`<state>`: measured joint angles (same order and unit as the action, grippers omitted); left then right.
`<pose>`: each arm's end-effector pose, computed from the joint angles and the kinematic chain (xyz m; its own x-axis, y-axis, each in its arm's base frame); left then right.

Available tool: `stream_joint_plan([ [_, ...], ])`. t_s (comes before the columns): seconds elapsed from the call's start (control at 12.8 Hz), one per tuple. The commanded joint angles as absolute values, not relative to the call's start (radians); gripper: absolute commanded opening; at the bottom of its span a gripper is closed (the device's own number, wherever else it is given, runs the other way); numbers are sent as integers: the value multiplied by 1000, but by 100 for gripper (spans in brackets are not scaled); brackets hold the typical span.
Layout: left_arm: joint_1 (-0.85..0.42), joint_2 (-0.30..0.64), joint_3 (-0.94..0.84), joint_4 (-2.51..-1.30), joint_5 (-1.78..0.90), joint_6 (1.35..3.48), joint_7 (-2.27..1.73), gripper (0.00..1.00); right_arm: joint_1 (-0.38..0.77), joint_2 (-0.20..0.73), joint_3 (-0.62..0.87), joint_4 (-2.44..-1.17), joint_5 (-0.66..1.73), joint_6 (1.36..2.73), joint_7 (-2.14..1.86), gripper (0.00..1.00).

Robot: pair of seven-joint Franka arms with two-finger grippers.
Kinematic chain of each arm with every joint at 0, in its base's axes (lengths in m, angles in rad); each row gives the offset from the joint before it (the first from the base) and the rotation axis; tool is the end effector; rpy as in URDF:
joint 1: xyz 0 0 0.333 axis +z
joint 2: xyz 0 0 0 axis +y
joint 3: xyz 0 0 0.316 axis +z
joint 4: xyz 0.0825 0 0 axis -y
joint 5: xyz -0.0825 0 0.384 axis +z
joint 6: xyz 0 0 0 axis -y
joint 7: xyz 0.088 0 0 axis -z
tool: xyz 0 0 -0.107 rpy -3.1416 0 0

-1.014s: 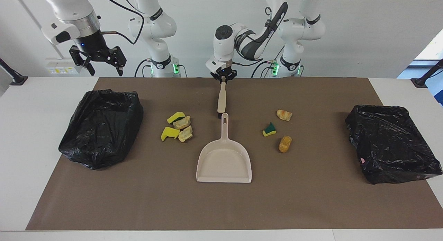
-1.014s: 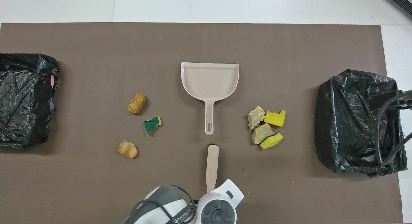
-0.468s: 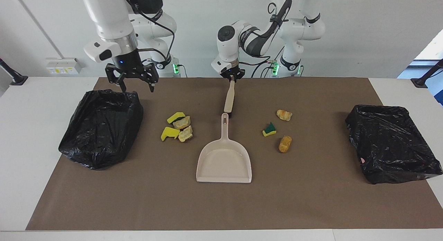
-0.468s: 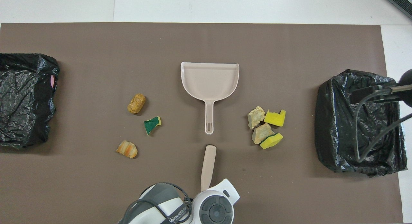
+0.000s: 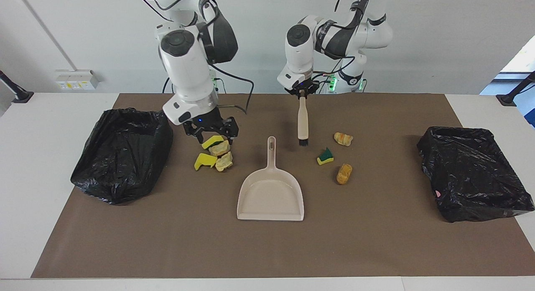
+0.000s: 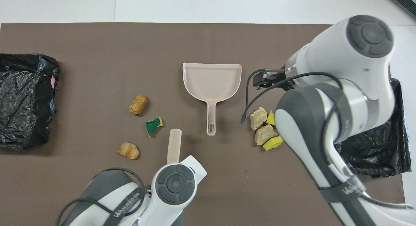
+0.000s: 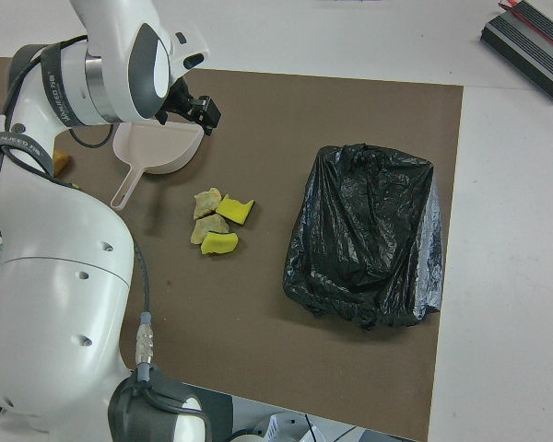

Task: Sweep and dump trash in bin
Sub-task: 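Grasp the dustpan handle with the right gripper while the left gripper lifts the brush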

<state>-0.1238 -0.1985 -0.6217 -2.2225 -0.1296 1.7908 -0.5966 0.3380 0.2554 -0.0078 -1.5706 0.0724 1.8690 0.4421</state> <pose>0.3300 -0.3279 0.4226 0.9743 -0.0603 -0.2172 -0.0940 -0.9845 -0.1482 0.6078 0.2147 0.4979 0.9913 -0.1314 0.0091 -0.1302 -0.9883 -0.0796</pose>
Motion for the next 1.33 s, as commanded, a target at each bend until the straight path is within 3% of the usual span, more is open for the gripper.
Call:
stream_joint_plan([
  [0.0,-132,-253,-514,-2230,-126,1741,-583,4,379,300,-9,-1569,126,1894,506,100],
  [0.55,-123,-252,-286,-2273,-5,1736,-583,5,540,471,-11,-1586,146,2058,672,100],
  [0.7,-123,-265,-233,-2301,-5,1735,-583,5,554,469,-11,-1630,146,2104,669,100],
  [1.09,-117,-363,-178,-2423,-5,1736,-588,9,561,456,-11,-1646,137,2065,663,100],
  [1.25,-98,-396,-173,-2466,-5,1738,-601,9,560,456,-11,-1640,130,2039,663,93],
])
